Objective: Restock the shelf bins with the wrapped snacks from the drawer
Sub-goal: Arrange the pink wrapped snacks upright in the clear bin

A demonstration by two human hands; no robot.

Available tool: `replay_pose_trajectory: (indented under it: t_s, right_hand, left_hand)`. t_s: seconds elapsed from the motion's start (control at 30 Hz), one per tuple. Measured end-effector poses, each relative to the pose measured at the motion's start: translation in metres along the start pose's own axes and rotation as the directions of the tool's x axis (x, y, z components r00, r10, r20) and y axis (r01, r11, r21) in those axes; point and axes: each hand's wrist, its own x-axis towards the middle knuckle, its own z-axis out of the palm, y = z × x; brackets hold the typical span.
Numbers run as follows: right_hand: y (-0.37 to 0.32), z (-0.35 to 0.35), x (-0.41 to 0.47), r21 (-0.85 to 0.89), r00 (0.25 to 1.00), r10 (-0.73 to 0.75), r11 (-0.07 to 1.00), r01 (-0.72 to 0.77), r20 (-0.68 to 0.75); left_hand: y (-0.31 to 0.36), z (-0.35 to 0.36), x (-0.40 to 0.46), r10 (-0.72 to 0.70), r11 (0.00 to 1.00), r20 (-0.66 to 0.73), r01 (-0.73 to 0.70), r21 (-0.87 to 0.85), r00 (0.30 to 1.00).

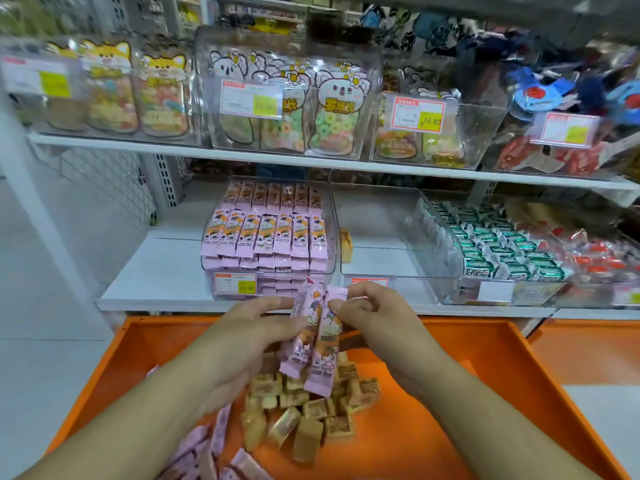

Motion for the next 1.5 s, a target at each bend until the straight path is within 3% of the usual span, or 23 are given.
replay_pose_trajectory:
  t_s: [0.27, 0.5, 0.63, 0.73, 0.87, 1.03, 1.23, 1.5]
  right_hand:
    - [0.004, 0.004, 0.024, -0.002, 0.998, 0.005, 1.0, -0.005, -0.055]
    - [-0.004, 0.01, 0.027, -0.075, 0.99, -0.073, 0.995, 0.065, -0.121]
    - [-0.013, 0.004, 0.014, -0.083, 0.991, -0.119, 0.989, 0.124, 0.059]
    - [-0.014, 0.004, 0.003, -0.191, 0.972, -0.132, 0.967, 0.169, 0.194]
    - [-0.018, 0.009, -0.005, -0.249, 0.954, -0.229, 0.929, 0.274, 0.193]
    - [-0.017, 0.011, -0.006, -0.107, 0.979, -0.175, 0.977, 0.186, 0.107]
    - [-0.023, 0.021, -0.011, 0.075, 0.988, -0.129, 0.99, 0.123, 0.089]
    - [-0.03, 0.039, -0.002, -0.158, 0.969, -0.217, 0.959, 0.234, 0.12]
  left_hand:
    - [0.003, 0.004, 0.016, 0.028, 0.986, 0.03, -0.033, 0.161, 0.999]
    - [0.005, 0.008, 0.019, 0.134, 0.977, 0.003, -0.132, 0.168, 0.991]
    - [0.01, 0.004, 0.017, 0.18, 0.964, -0.052, -0.166, 0.208, 0.982]
    - [0.012, 0.006, 0.011, 0.231, 0.947, -0.098, -0.2, 0.251, 0.968]
    - [0.01, 0.012, 0.001, 0.293, 0.927, -0.125, -0.25, 0.279, 0.948]
    - [0.019, 0.005, -0.011, 0.325, 0.912, -0.068, -0.294, 0.285, 0.943]
    - [0.031, -0.01, -0.021, 0.366, 0.815, 0.06, -0.351, 0.461, 0.929]
    - [0.036, -0.032, -0.016, 0.54, 0.66, 0.022, -0.44, 0.609, 0.841]
